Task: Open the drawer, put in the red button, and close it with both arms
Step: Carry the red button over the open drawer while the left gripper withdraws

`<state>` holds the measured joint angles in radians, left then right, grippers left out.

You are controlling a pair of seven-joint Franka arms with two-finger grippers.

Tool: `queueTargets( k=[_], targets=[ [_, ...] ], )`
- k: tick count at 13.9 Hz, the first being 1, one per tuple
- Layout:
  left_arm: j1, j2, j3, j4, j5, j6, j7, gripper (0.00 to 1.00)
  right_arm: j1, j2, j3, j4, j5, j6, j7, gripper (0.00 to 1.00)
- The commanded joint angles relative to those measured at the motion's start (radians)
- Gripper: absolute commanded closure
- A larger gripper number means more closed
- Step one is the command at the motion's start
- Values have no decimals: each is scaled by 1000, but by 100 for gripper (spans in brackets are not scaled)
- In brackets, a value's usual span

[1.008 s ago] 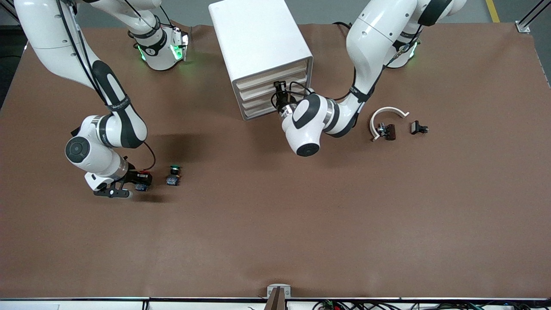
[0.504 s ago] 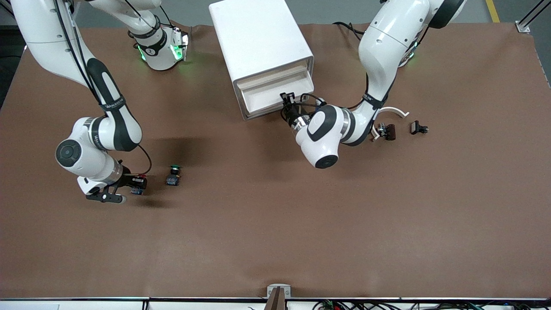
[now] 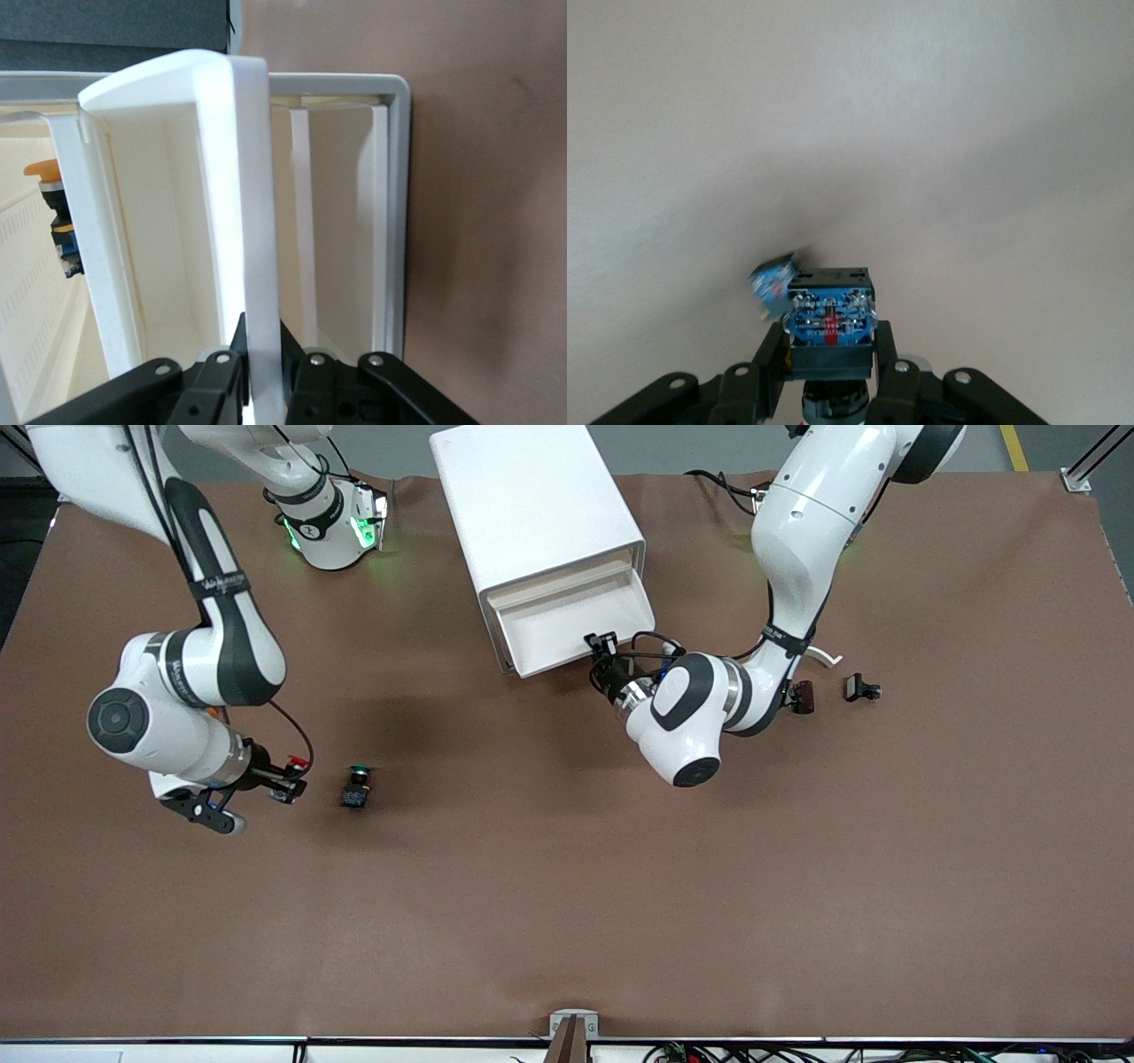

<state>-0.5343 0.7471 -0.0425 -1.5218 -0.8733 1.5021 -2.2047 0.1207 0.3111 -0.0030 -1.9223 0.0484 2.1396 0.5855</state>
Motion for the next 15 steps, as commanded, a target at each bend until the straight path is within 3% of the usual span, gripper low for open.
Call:
queueTargets(
  k=[1,4,5,6,7,8,12,15],
  targets=[
    [19,20,30,45,14,33,33,100,103,-108,-2,-20,-5,-96,262,100],
    [30,32,30,64,13,64,37,98,204,-154,0,14,-1,-207,475,100],
    [30,34,30,64,13,72,63,78,244,-167,1,17,-1,-223,555,100],
    [33,34,30,64,13,72,83,52,290,-176,2,17,-1,-228,633,100],
    [39,34,30,66,13,72,86,41,327,-182,2,17,-1,-228,696,100],
    [40,32,30,68,13,72,85,2,362,-185,2,26,-1,-233,762,100],
    [45,15,33,101,22,53,77,0,506,-181,2,60,-1,-245,1009,100],
    [46,-32,36,192,163,29,79,0,600,-179,2,77,1,-253,1155,100]
  ],
)
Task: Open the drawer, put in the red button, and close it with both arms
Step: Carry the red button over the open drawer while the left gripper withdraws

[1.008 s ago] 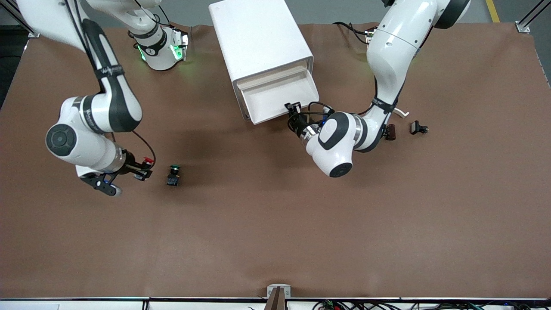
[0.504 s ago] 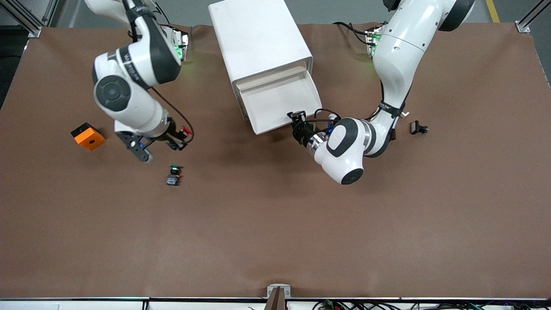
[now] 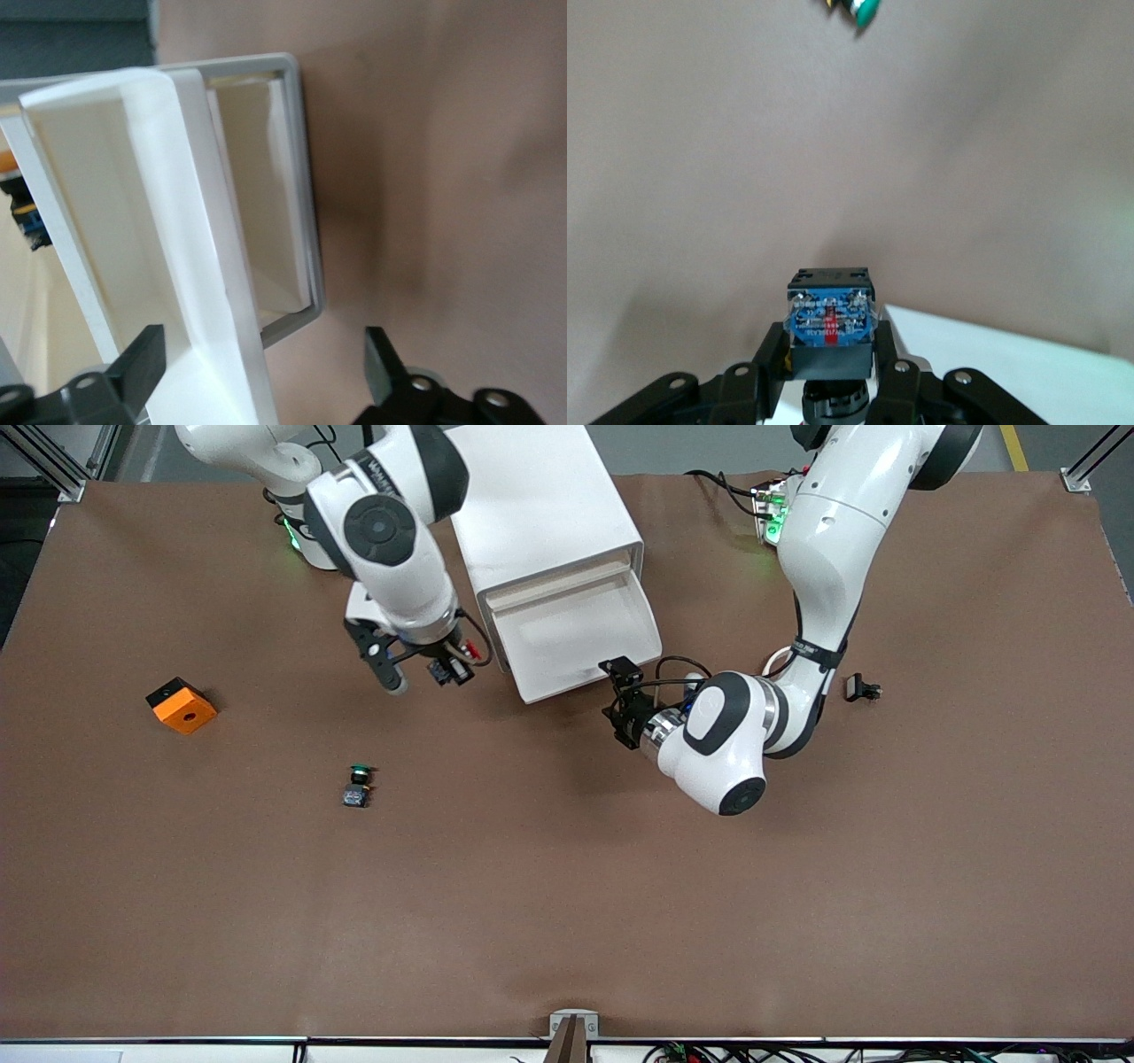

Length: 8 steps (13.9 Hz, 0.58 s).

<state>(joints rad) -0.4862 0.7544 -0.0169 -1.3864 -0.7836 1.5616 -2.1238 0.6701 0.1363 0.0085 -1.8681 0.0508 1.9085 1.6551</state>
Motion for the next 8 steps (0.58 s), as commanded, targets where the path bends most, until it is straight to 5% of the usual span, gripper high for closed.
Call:
queueTargets(
  k=[1,4,8],
  targets=[
    [0,-59,15,70,99,-31,1,0,80,-1,-10,32,-3,-20,144,100],
    [3,-127,55,122,213,-29,62,0,150,15,-10,79,-2,-14,273,100],
    [38,-300,106,127,365,-28,558,0,177,101,-10,193,-2,-17,359,100]
  ],
)
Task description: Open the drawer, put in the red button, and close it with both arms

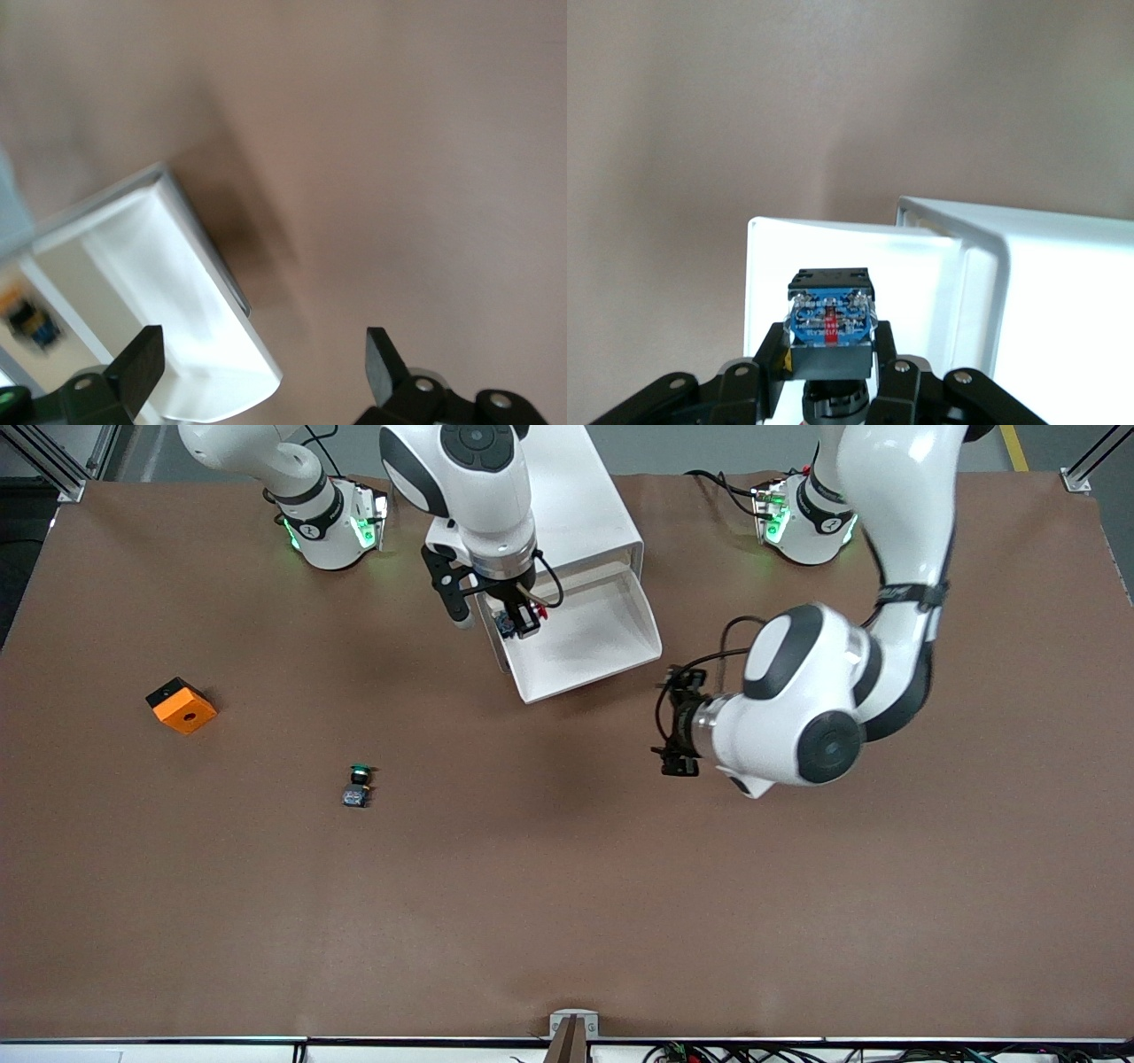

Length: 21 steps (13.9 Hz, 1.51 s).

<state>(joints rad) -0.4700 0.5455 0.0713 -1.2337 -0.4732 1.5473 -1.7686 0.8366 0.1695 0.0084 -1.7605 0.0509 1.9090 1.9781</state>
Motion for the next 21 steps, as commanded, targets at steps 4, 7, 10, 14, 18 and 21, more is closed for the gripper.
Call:
queueTargets(
  k=[4,7,10,14,18,21],
  targets=[
    [30,-171,15,-27,331,-15,467,0,58,201,-11,222,-2,-11,177,100],
    [39,-206,16,-38,430,-16,605,0,99,297,-11,289,-6,-8,272,100],
    [137,-280,11,-75,429,-30,820,0,131,364,-11,334,-8,8,321,100],
    [253,-482,7,-310,432,40,1107,0,163,384,-11,334,7,76,379,100],
    [391,-646,-11,-486,430,79,1473,0,174,406,-11,334,6,88,387,100],
    [441,-720,-54,-552,432,99,1522,0,197,427,-11,334,1,87,392,100]
  ],
)
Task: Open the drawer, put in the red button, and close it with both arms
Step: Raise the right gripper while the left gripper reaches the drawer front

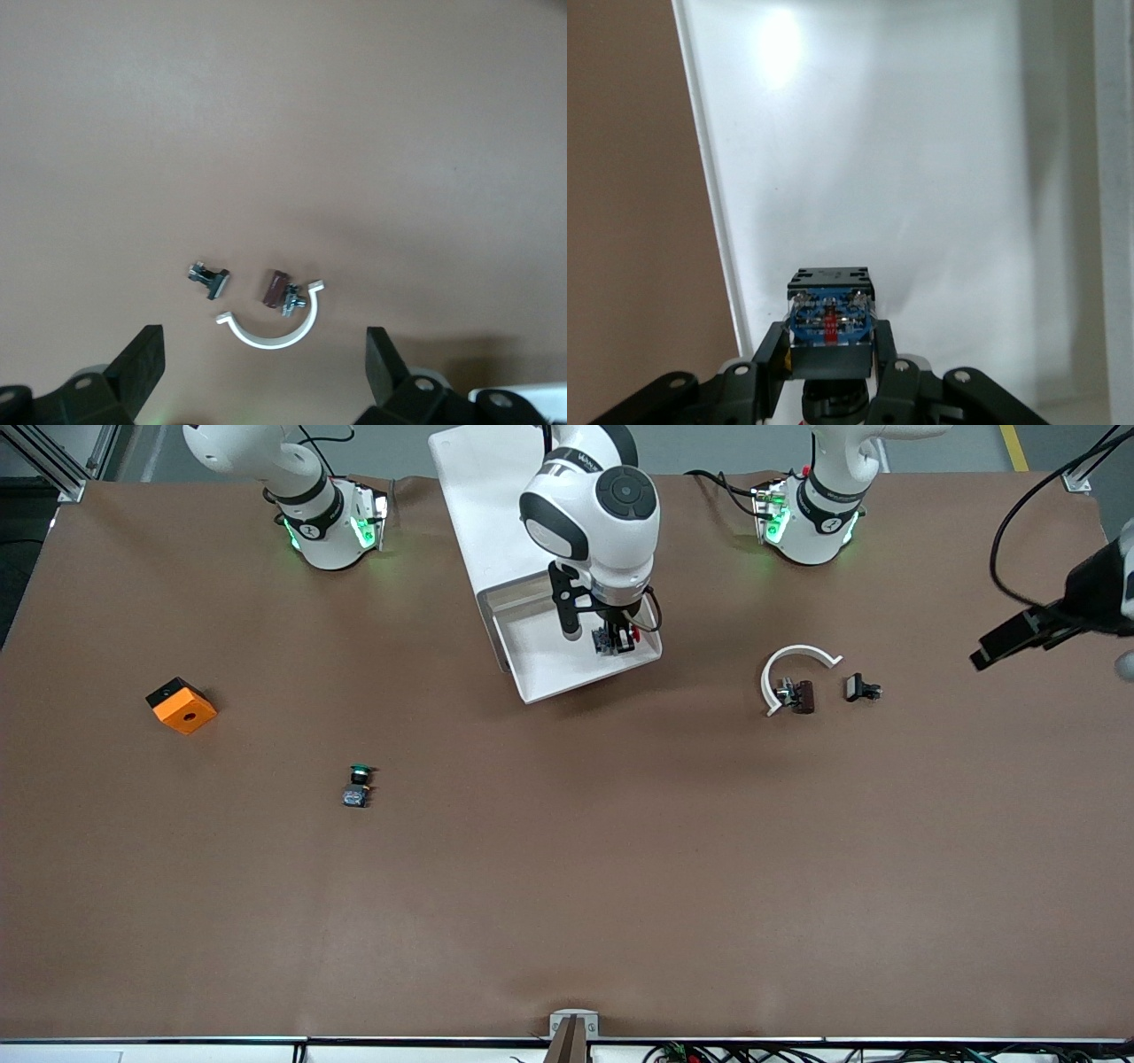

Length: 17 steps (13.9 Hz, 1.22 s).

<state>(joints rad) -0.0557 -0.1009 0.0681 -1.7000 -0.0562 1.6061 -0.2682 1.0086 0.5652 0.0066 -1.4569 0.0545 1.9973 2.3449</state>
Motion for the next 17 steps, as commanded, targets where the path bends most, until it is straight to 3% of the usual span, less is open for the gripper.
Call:
queueTargets(
  k=[1,4,5,6,9,12,14,17],
  targets=[
    [55,-86,-95,-93,24,40,23,0,25,33,-11,30,-2,-2,25,100],
    [177,-95,-246,-87,50,32,23,0,24,32,-11,30,-2,-8,22,100],
    [178,-95,-246,-84,52,29,24,0,18,32,-11,30,-1,-8,17,76],
    [178,-95,-245,-83,50,26,24,0,15,32,-11,32,-2,-11,14,4],
    [177,-82,-243,-81,45,24,24,0,8,27,-11,46,-1,-20,-42,0],
    [163,-19,-257,-86,38,55,3,0,-30,27,-10,131,7,-148,-165,0],
    [162,53,-318,-101,35,141,0,0,-60,19,-7,170,8,-224,-255,0],
    [160,163,-405,-118,35,279,-118,0,-113,-8,-7,202,8,-333,-546,0]
  ],
)
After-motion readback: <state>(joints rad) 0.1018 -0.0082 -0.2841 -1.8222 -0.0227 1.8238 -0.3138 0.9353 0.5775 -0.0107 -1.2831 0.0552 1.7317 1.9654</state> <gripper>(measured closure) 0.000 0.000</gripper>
